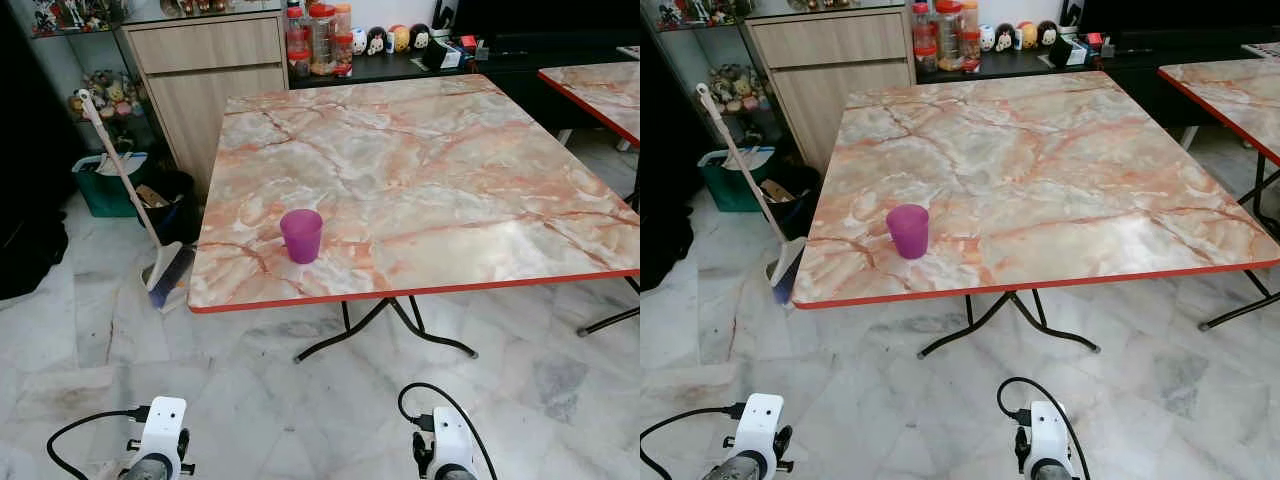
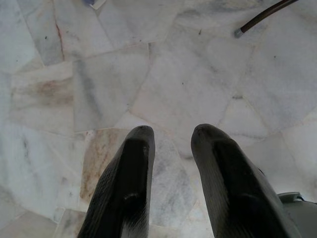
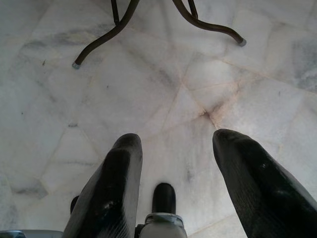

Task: Setting the table

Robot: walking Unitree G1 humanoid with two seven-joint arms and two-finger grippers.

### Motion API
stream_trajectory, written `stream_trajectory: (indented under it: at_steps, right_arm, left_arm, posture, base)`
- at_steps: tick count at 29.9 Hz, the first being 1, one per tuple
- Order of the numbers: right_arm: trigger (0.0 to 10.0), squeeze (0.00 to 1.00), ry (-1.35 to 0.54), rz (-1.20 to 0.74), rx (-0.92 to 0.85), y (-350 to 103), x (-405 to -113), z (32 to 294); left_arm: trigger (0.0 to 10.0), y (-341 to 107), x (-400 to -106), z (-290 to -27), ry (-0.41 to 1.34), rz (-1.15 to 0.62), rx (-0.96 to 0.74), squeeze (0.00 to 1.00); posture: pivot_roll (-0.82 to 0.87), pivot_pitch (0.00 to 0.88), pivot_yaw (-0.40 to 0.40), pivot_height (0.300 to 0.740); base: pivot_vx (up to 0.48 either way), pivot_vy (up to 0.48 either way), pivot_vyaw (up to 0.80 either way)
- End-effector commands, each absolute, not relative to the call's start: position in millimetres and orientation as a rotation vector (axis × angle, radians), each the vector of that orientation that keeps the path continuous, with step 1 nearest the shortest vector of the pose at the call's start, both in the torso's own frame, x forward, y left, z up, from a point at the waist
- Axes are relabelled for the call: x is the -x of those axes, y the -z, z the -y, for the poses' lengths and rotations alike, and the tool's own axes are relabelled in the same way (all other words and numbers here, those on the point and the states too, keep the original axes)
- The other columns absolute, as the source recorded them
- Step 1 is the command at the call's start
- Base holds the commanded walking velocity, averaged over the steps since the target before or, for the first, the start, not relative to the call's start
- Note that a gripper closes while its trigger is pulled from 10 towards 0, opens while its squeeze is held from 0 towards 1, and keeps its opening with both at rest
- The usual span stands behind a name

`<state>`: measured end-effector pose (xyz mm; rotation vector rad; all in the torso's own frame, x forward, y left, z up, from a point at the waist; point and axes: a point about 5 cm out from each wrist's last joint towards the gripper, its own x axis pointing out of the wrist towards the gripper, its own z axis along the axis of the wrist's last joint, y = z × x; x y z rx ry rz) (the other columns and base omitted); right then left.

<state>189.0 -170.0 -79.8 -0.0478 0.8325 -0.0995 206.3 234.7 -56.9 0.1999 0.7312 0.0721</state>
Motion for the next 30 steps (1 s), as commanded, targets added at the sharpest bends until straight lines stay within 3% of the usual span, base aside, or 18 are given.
stream_trajectory:
  at_steps: [1,11,22,30]
  right_arm:
    - [10.0,0.0,0.103,-0.836,0.041,80.0,-189.0,169.2]
    - [10.0,0.0,0.1,-0.844,0.047,81.2,-186.5,170.3]
    - [10.0,0.0,0.1,-0.85,0.044,81.9,-185.4,170.3]
    - [10.0,0.0,0.101,-0.851,0.043,81.8,-185.5,170.8]
  left_arm:
    - [10.0,58.8,-203.6,-234.3,-0.06,-0.746,-0.209,0.0]
    - [10.0,60.5,-201.3,-232.6,-0.05,-0.752,-0.216,0.0]
    - [10.0,60.8,-200.9,-232.0,-0.049,-0.753,-0.223,0.0]
    - [10.0,60.3,-201.0,-233.2,-0.066,-0.748,-0.213,0.0]
  posture:
    - [0.07,0.029,0.059,0.74]
    - [0.07,0.04,0.058,0.74]
    - [0.07,0.05,0.058,0.74]
    - [0.08,0.062,0.056,0.74]
  base:
    - [0.0,0.0,0.0]
    - [0.025,0.0,0.0]
    - [0.046,-0.424,0.0]
    - [0.0,0.0,0.0]
